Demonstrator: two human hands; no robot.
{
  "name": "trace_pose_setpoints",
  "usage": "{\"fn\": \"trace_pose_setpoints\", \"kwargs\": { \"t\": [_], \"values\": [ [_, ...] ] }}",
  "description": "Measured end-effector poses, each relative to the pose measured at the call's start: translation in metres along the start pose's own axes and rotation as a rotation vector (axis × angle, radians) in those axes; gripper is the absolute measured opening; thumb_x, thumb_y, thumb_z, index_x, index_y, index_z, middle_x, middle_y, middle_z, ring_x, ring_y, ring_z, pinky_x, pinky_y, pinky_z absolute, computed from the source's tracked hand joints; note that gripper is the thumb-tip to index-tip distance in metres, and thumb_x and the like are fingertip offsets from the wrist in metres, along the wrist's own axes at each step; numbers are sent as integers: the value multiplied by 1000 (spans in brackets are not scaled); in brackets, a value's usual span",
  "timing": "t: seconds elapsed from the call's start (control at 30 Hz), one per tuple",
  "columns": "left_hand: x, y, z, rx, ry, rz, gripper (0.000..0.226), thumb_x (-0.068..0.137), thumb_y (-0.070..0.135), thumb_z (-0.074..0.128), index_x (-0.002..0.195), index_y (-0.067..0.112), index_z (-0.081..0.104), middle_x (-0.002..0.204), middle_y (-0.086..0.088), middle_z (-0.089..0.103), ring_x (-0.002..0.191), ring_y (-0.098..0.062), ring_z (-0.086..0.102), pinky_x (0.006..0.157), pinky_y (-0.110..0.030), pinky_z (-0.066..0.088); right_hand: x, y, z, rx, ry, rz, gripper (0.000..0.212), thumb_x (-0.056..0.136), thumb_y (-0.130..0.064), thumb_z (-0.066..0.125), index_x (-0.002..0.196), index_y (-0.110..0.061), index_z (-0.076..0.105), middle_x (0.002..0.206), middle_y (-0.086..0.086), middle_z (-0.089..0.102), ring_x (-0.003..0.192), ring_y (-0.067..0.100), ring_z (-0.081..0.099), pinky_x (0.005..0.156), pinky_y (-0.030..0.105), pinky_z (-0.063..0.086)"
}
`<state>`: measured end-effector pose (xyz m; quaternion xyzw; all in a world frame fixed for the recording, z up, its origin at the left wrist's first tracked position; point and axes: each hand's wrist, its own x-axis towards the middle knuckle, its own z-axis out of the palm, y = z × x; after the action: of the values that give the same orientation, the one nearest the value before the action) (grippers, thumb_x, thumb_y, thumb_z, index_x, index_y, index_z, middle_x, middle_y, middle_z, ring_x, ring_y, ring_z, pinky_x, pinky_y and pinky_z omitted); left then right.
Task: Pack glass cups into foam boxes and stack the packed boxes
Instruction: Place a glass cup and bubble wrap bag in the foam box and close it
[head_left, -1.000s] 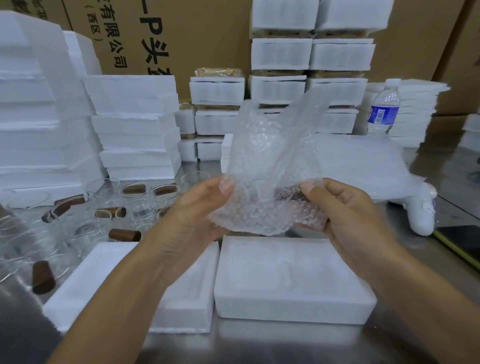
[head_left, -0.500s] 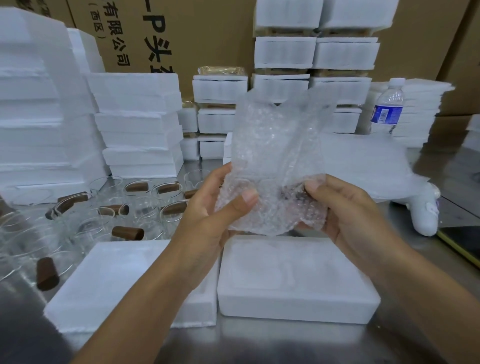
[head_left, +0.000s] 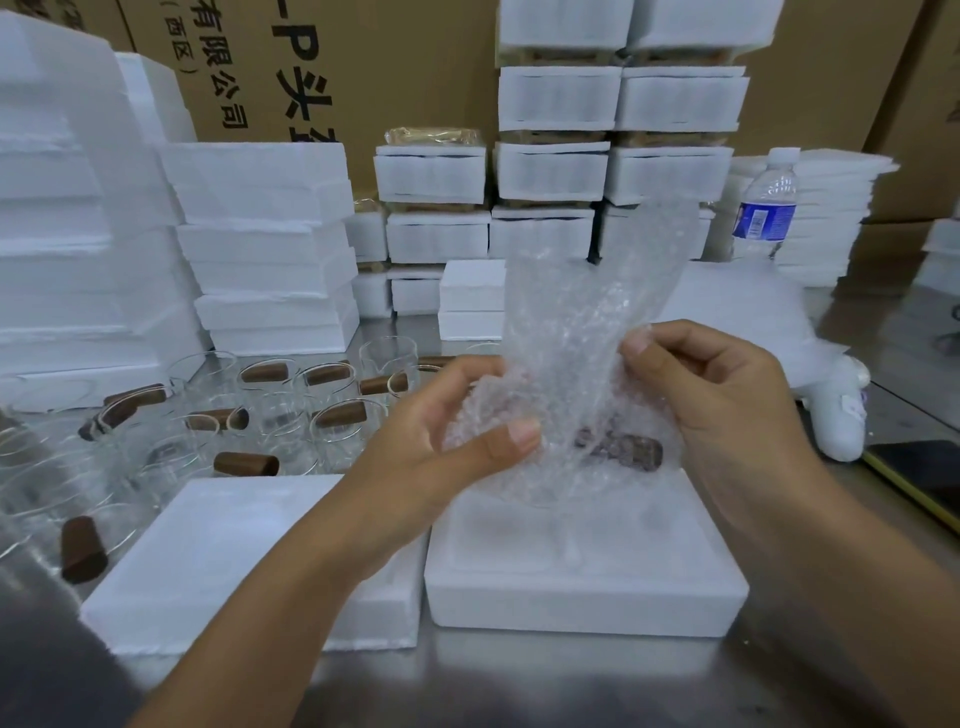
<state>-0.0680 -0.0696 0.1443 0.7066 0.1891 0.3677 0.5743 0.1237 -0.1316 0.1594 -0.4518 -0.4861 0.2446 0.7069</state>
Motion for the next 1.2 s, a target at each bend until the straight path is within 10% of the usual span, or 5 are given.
{"fn": "trace_pose_setpoints", "kwargs": {
  "t": [0.13, 0.43, 0.8, 0.97, 1.2],
  "values": [
    [-1, 5, 5, 185, -43, 25, 36, 65, 44, 74, 96, 33, 60, 111, 10, 67, 104, -9, 64, 90, -28, 51, -7, -4, 4, -155, -60, -105, 21, 79, 2, 66, 86, -18, 70, 79, 7, 72, 69, 23, 68, 64, 30, 54],
    [0, 2, 8, 263, 23, 79, 52, 71, 50, 69, 115, 25, 55, 114, 13, 64, 109, -4, 60, 95, -37, 49, -13, -6, 4, -420, -432, -189, 42, 83, -34, 39, 76, 2, 57, 87, 1, 52, 88, 19, 51, 77, 31, 40],
    [-3, 4, 17, 300, -59, 202, 48, 83, 40, 66, 121, 57, 43, 123, 26, 57, 114, 2, 57, 87, -14, 47, -12, -5, 10, -356, -189, 43, 28, 74, -37, 69, 66, -11, 63, 67, -1, 60, 59, 3, 56, 60, 12, 43],
    [-3, 6, 17, 292, -52, 210, 39, 80, 41, 64, 115, 53, 51, 117, 20, 61, 108, -2, 60, 87, -19, 50, -10, -1, 5, -225, -143, 108, 64, 49, -41, 80, 109, -36, 58, 106, -12, 65, 100, -1, 61, 83, 20, 50],
    [-1, 6, 12, 153, -24, 135, 43, 78, 27, 67, 120, 29, 55, 115, 19, 65, 106, 2, 62, 79, -9, 47, -18, -7, 12, -322, -218, -218, 9, 73, -31, 68, 83, -33, 68, 94, -11, 66, 97, 7, 62, 81, 21, 52]
  ]
}}
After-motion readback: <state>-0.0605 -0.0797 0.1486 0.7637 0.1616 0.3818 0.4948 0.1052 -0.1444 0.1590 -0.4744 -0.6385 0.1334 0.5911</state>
